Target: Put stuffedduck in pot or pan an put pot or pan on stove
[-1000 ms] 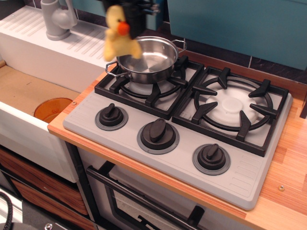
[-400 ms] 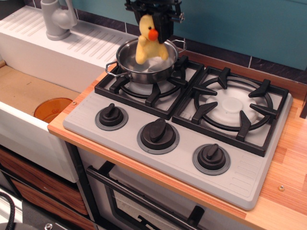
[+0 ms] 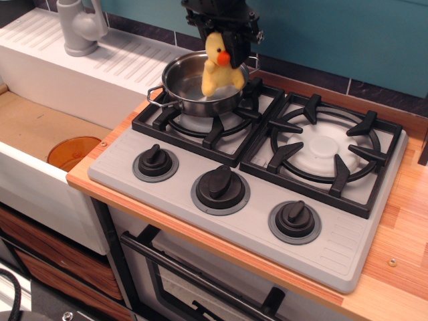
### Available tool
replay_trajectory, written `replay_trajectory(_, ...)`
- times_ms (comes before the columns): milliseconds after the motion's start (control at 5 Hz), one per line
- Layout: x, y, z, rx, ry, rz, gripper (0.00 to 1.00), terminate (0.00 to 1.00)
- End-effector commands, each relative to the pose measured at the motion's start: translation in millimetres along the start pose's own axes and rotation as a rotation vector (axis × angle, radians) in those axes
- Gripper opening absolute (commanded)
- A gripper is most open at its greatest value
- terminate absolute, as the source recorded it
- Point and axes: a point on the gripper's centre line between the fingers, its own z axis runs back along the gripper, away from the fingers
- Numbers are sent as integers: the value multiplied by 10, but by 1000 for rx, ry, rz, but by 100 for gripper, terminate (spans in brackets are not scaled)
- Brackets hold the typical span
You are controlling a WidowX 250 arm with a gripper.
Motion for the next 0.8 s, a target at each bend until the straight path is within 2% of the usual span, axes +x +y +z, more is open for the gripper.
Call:
replay_trajectory(0,78,144,19,4,-55,-44,100,0)
replay_trajectory(200,13,67,83,10,-28,-22,100,0)
replay_trajectory(600,-109,-283,442,56,28,43,100,0)
